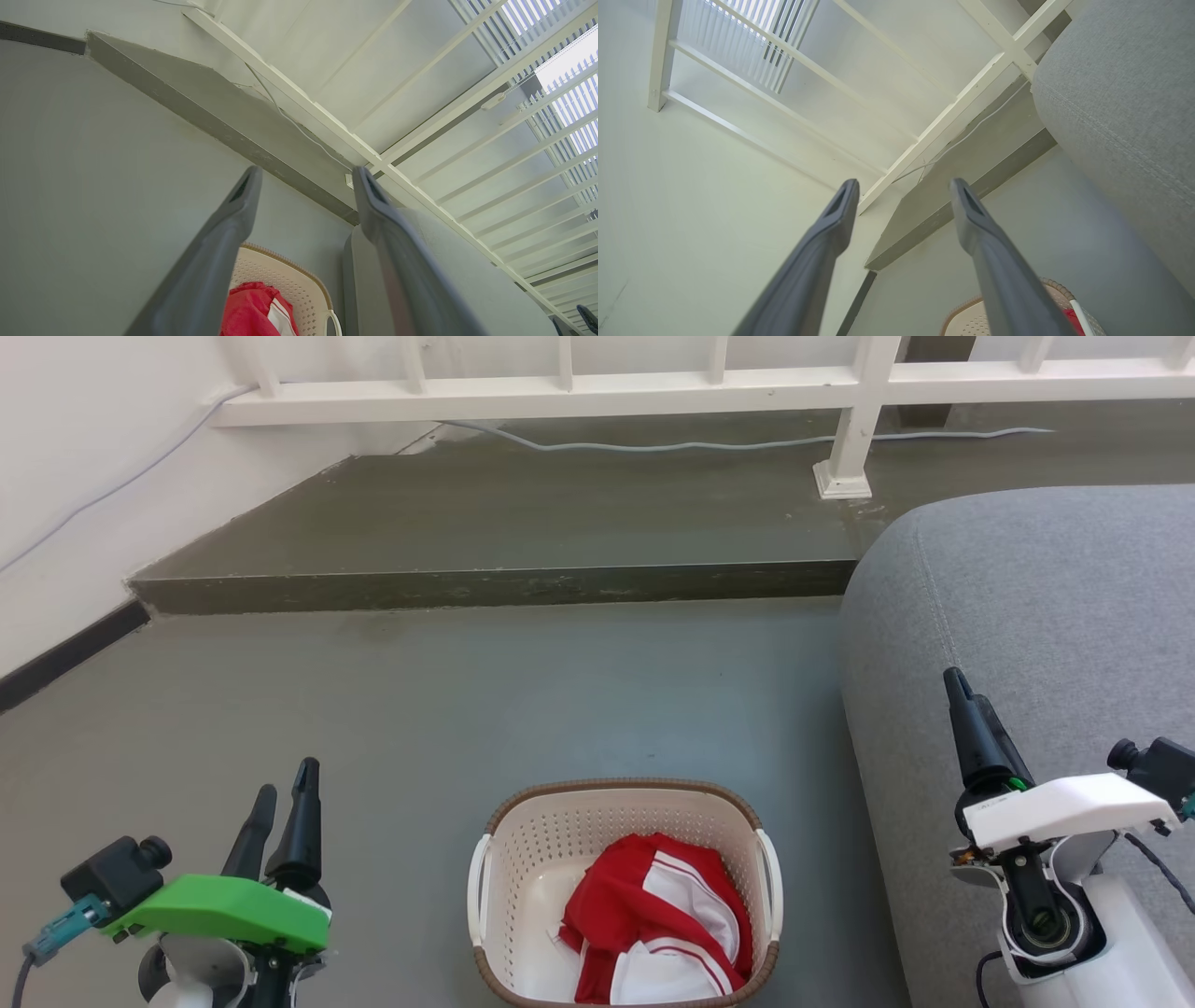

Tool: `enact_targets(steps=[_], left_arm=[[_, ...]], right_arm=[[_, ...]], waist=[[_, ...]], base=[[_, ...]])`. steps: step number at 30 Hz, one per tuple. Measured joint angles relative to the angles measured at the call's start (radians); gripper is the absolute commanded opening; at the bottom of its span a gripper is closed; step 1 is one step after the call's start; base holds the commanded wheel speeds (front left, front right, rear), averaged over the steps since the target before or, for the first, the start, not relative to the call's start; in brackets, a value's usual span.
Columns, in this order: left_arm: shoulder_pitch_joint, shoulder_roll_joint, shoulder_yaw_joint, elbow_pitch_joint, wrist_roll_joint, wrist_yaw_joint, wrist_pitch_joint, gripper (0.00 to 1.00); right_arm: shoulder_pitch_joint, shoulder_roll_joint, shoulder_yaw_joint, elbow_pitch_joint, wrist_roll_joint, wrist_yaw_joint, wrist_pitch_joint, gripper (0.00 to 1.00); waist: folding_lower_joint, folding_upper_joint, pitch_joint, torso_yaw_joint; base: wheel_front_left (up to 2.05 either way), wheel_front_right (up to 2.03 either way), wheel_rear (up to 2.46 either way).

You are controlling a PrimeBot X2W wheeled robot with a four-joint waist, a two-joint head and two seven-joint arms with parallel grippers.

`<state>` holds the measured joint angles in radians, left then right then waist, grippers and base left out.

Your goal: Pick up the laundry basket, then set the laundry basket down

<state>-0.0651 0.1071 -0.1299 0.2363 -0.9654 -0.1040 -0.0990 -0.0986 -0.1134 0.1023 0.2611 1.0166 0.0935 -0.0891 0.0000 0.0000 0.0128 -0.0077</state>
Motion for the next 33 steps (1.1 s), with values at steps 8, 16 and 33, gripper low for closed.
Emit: enact_targets(steps=[8, 16, 33], left_arm=[[-0.001, 0.000, -0.028, -0.005, 0.137, 0.017, -0.026, 1.00], [-0.002, -0.001, -0.039, -0.019, 0.258, 0.026, -0.053, 1.00], [-0.024, -0.019, -0.063, -0.025, 0.474, 0.026, -0.108, 1.00]], right_arm=[[-0.001, 0.000, 0.027, -0.010, -0.126, -0.016, -0.031, 1.00], [-0.003, 0.001, 0.042, -0.011, -0.242, -0.034, -0.061, 1.00], [-0.017, 0.013, 0.068, -0.009, -0.459, -0.063, -0.117, 1.00]], waist=[[0.0000, 0.0000, 0.003, 0.000], [0.0000, 0.0000, 0.007, -0.001], [0.0000, 0.0000, 0.016, -0.004]], base=[[0.00, 0.00, 0.00], [0.00, 0.00, 0.00], [0.00, 0.00, 0.00]])
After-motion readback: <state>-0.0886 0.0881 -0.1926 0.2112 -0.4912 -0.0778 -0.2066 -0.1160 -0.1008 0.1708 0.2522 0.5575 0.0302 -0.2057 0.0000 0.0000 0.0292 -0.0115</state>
